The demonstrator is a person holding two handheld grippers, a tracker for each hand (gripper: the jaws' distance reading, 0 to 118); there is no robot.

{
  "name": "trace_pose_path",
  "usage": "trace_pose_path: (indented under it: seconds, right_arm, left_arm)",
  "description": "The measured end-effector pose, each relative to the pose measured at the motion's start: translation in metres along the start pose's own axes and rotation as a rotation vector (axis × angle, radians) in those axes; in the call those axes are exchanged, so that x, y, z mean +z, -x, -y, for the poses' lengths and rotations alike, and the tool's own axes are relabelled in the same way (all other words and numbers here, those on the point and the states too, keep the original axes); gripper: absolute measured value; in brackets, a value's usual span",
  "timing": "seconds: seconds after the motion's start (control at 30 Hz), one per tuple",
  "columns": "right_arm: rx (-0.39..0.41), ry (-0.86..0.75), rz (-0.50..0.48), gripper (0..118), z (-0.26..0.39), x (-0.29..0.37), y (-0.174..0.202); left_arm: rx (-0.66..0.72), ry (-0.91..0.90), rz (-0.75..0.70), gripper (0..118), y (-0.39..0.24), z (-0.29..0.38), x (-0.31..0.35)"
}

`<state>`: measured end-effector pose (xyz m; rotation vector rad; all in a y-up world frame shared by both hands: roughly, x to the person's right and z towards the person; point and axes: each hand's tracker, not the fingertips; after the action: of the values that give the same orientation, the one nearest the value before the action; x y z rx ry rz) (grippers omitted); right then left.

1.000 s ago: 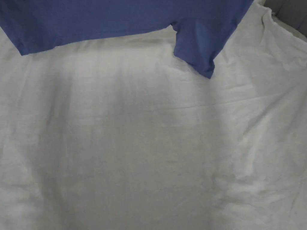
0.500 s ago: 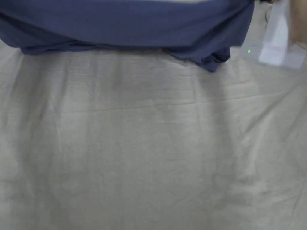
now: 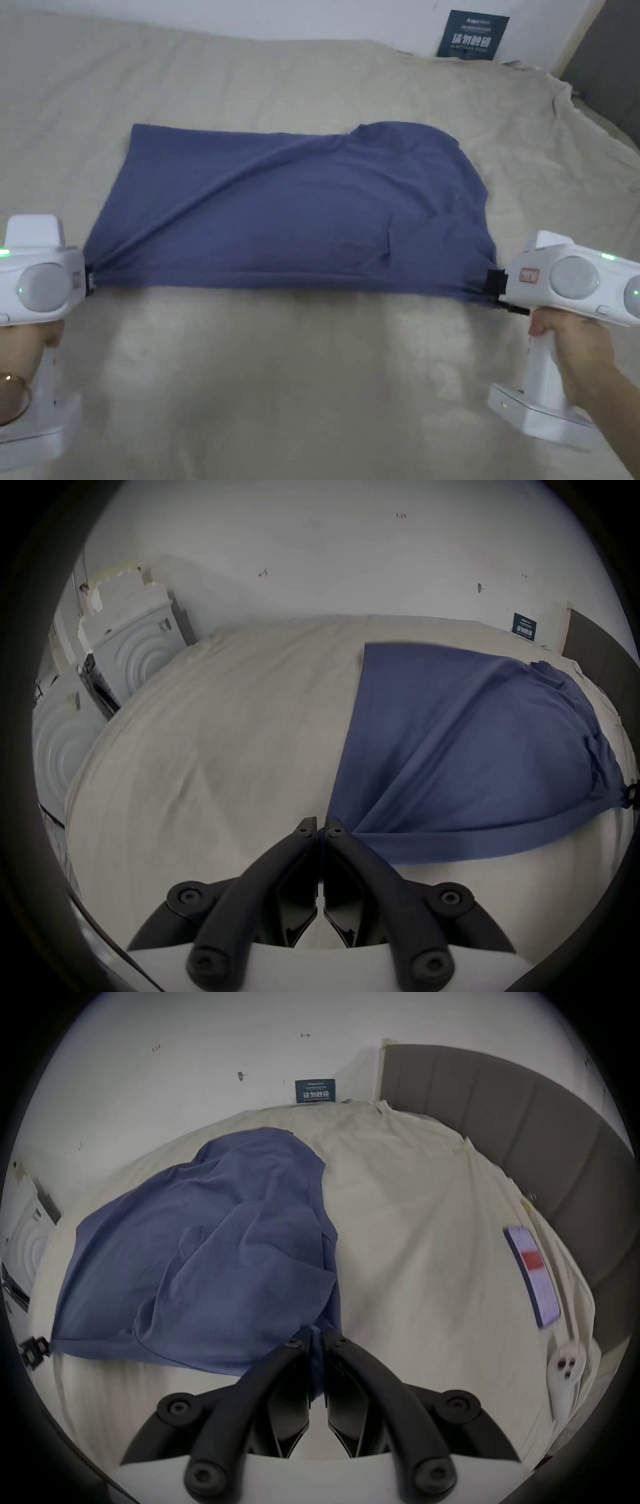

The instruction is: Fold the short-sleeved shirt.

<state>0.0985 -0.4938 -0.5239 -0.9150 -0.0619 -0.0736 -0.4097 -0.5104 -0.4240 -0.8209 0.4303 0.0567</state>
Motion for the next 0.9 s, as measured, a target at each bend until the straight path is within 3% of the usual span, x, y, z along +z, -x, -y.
trace_pose_path:
  seconds: [0.5,0.7,0.9]
  right_arm:
    - [-0.001,0.005,-0.078,4,0.128,0.130,-0.084]
    - [-0.005,0.015,-0.090,4,0.165,0.146,-0.100]
    - [0.014,0.026,-0.089,4,0.187,0.153,-0.109]
  left_arm:
    - [0.042,-0.072,0.135,0,0.062,0.140,0.160]
    - [0.005,-0.056,0.130,0,0.063,0.187,0.181]
    - [0.070,-0.020,0.138,0,0.071,0.212,0.189]
